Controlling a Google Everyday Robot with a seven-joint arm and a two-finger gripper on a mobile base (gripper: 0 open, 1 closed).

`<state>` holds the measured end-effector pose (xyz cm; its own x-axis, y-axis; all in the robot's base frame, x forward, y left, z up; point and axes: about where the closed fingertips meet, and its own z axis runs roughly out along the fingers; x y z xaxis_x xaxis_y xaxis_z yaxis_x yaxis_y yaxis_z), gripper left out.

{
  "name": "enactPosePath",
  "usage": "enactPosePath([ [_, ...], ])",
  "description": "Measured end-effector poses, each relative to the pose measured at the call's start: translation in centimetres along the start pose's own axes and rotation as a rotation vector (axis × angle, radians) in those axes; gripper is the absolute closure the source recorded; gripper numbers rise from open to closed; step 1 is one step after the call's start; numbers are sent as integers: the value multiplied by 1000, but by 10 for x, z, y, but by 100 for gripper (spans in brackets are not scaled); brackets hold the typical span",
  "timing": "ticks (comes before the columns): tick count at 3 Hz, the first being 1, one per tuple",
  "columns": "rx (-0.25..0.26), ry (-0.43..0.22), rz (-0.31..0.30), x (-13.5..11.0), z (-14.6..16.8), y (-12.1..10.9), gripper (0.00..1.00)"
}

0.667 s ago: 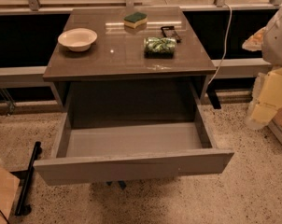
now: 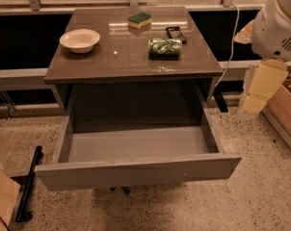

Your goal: Place green can into top drawer

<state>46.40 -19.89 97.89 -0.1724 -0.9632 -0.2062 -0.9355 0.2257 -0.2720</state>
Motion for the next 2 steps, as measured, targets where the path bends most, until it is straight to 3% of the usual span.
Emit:
enactPosePath([
  [2, 44, -74, -56, -41, 19, -49, 0],
])
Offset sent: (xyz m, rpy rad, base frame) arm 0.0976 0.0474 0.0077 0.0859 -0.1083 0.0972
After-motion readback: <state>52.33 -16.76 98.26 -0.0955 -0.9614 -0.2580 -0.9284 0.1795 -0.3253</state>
